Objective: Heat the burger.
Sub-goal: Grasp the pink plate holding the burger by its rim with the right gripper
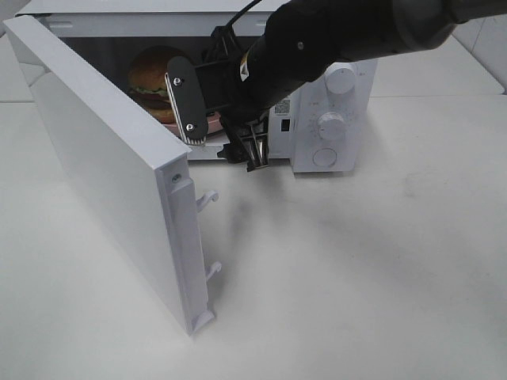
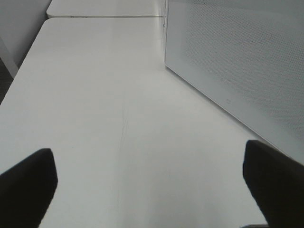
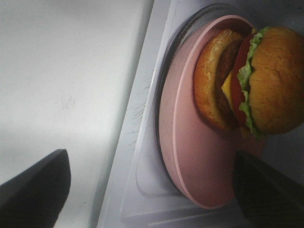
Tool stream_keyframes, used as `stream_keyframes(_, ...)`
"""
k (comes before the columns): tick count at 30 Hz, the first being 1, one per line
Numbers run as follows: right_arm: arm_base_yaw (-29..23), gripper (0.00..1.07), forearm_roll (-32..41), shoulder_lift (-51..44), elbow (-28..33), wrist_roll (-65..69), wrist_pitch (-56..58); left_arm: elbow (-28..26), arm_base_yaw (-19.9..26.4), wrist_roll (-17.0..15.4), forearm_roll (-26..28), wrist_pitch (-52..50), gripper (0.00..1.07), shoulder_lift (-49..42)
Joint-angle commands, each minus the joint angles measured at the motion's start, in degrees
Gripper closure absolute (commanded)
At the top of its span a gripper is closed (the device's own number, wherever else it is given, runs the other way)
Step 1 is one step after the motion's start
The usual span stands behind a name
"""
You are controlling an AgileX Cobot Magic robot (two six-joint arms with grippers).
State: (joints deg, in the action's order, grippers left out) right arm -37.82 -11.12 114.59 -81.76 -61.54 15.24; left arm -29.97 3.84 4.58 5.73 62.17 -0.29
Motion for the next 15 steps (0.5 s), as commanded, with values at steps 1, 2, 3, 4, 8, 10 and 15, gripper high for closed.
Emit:
stream_keyframes(1,-0.3,0.19,0.2,3.8,-3.4,2.3,-0.3,0.2,0.0,-0.2,0.2,-0.7,0.07,-0.3)
stream_keyframes(2,-0.3,0.19,0.2,3.8,-3.4,2.3,-0.3,0.2,0.0,-0.2,0.2,-0.7,0.07,-0.3)
stream_keyframes(3,-0.3,0.19,0.2,4.4,-4.2,2.3,-0.3,0.2,0.0,-0.2,0.2,-0.7,0.07,-0.3)
stream_keyframes(4,-0.3,0.19,0.2,5.9,-5.8,2.3,-0.3,0.2,0.0,-0.2,0.2,-0.7,0.07,-0.3)
stream_keyframes(8,-0.3,0.20,0.2,7.7,-8.0,2.8,0.5,0.2,0.0,-0.2,0.2,-0.7,0.07,-0.3)
stream_keyframes(10,-0.3,0.20,0.2,9.1,-9.9,3.6,1.1,0.2,0.0,-0.2,0.2,-0.7,0.07,-0.3)
stream_keyframes(15,-0.2,0.20,0.2,12.4,-14.8,6.0,3.6,0.2,0.0,-0.2,0.2,-0.7,0.07,-0.3)
